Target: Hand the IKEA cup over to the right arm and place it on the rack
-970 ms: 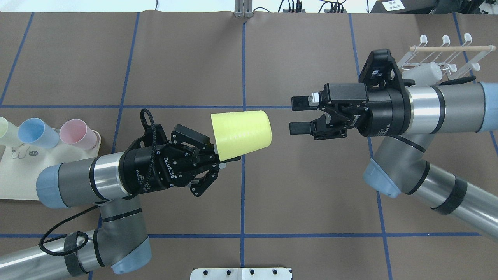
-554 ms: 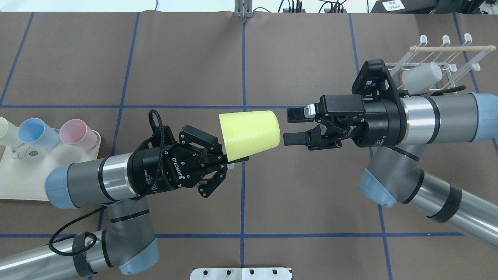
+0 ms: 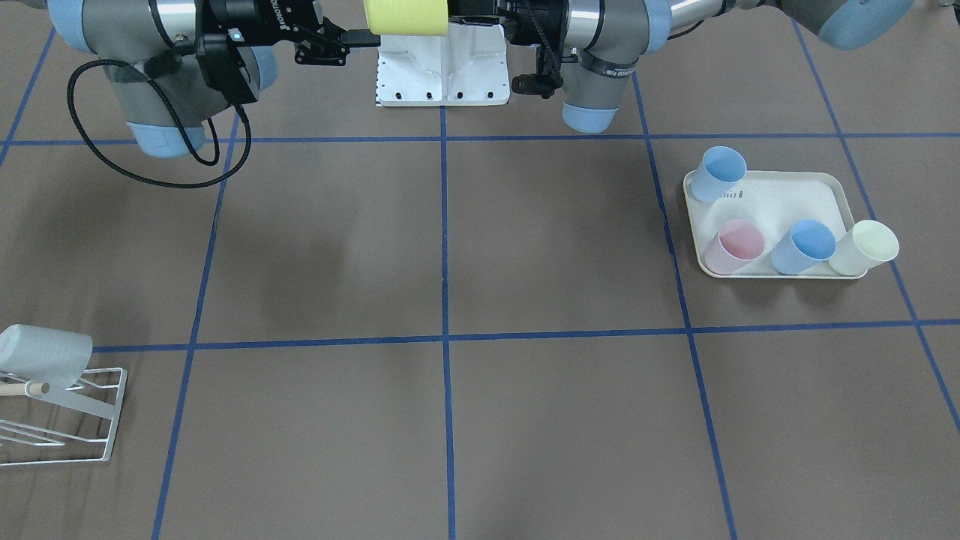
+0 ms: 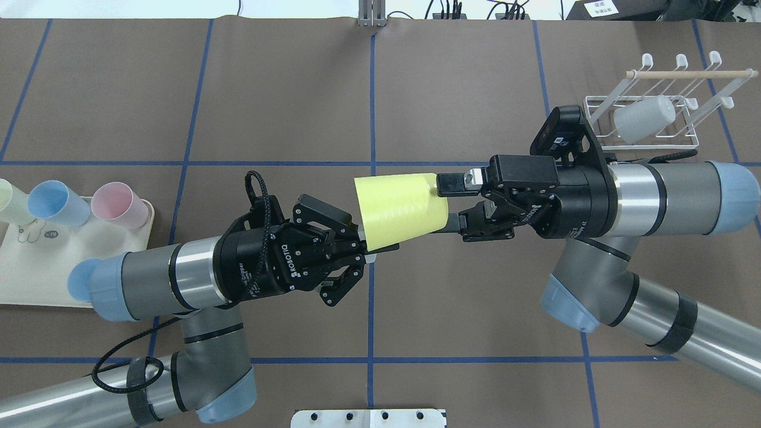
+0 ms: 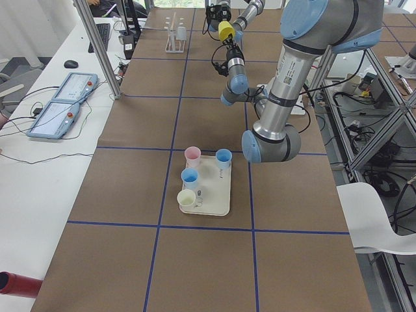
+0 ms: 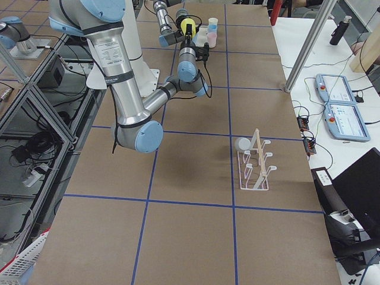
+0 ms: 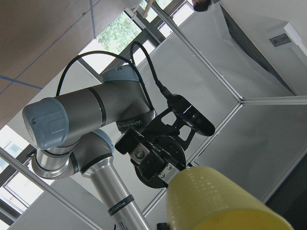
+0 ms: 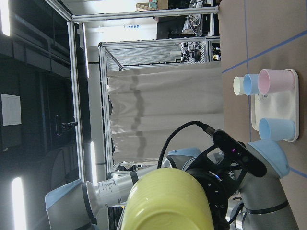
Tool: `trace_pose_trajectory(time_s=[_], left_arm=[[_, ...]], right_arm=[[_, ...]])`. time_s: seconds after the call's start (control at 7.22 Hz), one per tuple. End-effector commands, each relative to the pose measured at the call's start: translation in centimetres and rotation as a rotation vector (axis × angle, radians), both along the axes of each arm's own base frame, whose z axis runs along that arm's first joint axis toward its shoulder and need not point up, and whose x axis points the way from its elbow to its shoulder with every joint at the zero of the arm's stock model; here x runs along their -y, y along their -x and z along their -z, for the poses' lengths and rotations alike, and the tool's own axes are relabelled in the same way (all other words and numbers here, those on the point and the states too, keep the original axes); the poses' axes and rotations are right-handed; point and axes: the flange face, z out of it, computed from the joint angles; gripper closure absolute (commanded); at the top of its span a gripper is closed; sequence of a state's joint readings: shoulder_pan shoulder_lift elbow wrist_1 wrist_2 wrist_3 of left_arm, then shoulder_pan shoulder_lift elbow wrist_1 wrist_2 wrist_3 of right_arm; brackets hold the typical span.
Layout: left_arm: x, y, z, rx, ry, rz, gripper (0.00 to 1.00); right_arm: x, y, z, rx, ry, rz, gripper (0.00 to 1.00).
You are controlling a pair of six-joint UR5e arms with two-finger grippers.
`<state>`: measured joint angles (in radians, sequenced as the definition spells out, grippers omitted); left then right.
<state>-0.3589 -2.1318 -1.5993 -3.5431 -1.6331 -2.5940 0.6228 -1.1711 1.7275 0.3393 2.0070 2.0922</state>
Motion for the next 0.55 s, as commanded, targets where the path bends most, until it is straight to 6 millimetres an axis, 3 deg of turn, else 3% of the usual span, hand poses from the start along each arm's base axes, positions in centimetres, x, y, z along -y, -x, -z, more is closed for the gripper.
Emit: trace_pose_trajectory(time_s=[0.0, 0.28, 0.42], left_arm=[[-0.08, -0.24, 0.07, 0.002, 0.0, -0.003, 1.0], [-0.05, -0.34, -0.02, 0.004, 0.002, -0.005, 1.0], [-0.03, -0.39, -0.07, 0.006, 0.003, -0.006, 1.0]], right_arm=[[-0.12, 0.18, 0.05, 0.006, 0.005, 0.0, 0.01], [-0.21, 0.19, 0.1, 0.007, 0.004, 0.002, 0.02], [-0.16, 0.14, 0.1, 0.007, 0.004, 0.0, 0.14]])
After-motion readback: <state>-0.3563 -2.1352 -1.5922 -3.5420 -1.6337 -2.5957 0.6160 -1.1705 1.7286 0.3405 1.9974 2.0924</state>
